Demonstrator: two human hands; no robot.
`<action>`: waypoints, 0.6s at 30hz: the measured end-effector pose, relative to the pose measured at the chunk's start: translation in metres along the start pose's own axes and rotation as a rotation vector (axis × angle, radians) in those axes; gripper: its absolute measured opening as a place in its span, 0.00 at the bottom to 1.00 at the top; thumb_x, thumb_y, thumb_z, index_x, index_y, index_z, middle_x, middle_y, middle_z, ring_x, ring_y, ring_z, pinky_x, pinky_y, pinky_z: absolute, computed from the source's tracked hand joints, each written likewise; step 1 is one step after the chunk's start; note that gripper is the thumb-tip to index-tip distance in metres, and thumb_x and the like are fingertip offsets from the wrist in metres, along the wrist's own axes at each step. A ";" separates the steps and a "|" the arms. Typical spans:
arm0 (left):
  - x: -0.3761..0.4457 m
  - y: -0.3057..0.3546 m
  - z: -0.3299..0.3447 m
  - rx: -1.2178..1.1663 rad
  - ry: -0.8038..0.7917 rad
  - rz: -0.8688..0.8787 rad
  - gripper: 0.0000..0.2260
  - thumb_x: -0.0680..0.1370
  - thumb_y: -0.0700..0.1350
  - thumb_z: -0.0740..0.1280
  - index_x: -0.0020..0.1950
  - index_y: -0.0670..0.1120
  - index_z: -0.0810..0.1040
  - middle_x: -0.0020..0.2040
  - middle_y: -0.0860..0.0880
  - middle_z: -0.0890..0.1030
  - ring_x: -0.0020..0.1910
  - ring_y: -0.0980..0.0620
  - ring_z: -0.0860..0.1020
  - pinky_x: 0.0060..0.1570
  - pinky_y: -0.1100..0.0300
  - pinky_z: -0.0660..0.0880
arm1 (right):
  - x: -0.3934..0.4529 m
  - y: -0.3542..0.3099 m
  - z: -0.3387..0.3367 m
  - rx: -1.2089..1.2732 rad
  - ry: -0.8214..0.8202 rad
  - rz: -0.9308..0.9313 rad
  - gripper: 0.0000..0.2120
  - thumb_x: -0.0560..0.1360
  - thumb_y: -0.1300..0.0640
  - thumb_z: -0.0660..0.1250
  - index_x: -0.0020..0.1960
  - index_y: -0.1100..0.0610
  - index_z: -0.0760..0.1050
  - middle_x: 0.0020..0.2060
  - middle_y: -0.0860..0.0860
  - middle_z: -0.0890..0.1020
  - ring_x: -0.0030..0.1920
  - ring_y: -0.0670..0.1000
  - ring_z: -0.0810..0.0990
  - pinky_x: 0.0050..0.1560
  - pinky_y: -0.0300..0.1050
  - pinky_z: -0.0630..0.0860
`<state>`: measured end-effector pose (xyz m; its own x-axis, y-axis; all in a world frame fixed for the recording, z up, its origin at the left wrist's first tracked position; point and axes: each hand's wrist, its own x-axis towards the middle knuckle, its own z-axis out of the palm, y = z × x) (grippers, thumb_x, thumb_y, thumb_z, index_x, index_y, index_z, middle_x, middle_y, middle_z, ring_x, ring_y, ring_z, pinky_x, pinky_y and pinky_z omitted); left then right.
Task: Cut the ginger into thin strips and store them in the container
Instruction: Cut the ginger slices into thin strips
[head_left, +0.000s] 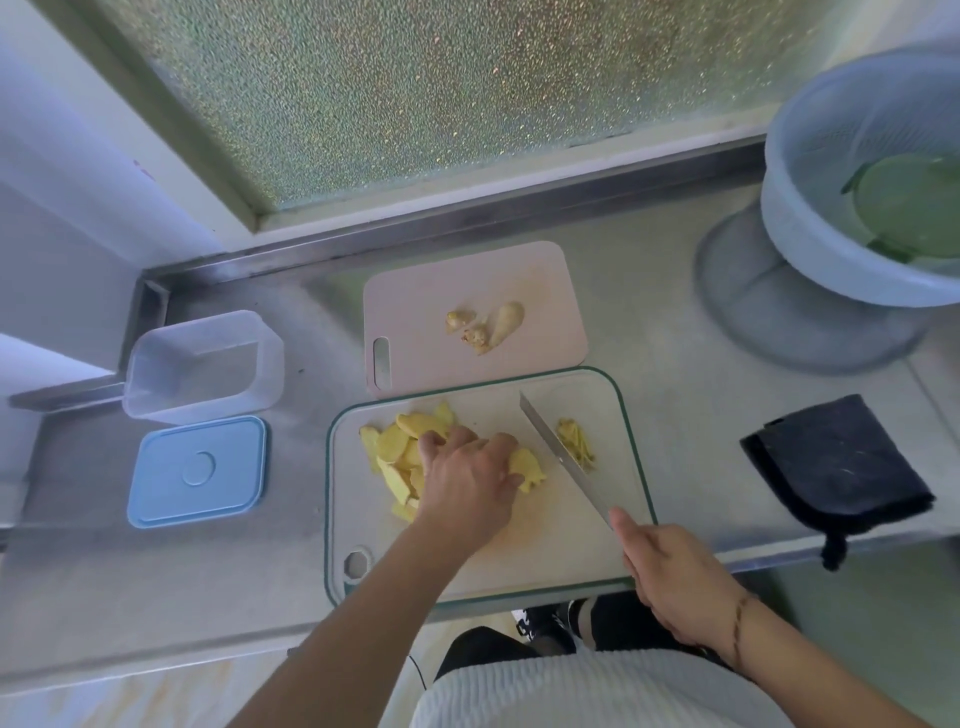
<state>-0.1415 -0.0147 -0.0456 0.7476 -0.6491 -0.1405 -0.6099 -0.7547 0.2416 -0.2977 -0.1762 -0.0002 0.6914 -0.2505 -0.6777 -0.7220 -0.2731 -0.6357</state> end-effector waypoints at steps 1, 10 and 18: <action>-0.003 0.006 0.002 -0.037 -0.006 0.005 0.12 0.80 0.52 0.67 0.62 0.53 0.78 0.48 0.56 0.84 0.59 0.49 0.75 0.59 0.48 0.56 | 0.000 0.001 0.001 -0.056 0.019 -0.034 0.30 0.71 0.30 0.47 0.32 0.57 0.63 0.23 0.49 0.64 0.22 0.44 0.63 0.29 0.39 0.66; -0.021 0.011 0.022 -0.071 0.199 0.216 0.16 0.74 0.54 0.68 0.58 0.47 0.81 0.51 0.51 0.80 0.50 0.46 0.78 0.49 0.49 0.74 | -0.009 -0.007 0.004 -0.275 0.049 -0.206 0.30 0.69 0.30 0.44 0.31 0.55 0.66 0.24 0.48 0.69 0.27 0.45 0.69 0.38 0.44 0.73; -0.025 -0.002 0.039 -0.212 0.291 0.455 0.04 0.77 0.35 0.73 0.51 0.38 0.85 0.53 0.43 0.83 0.54 0.41 0.81 0.54 0.49 0.77 | -0.006 0.018 0.032 -0.564 0.309 -0.428 0.29 0.83 0.47 0.46 0.43 0.52 0.85 0.28 0.48 0.80 0.25 0.46 0.77 0.33 0.31 0.73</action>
<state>-0.1698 -0.0007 -0.0802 0.4826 -0.8281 0.2853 -0.8431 -0.3510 0.4074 -0.3159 -0.1502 -0.0199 0.9429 -0.2419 -0.2290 -0.3254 -0.8155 -0.4786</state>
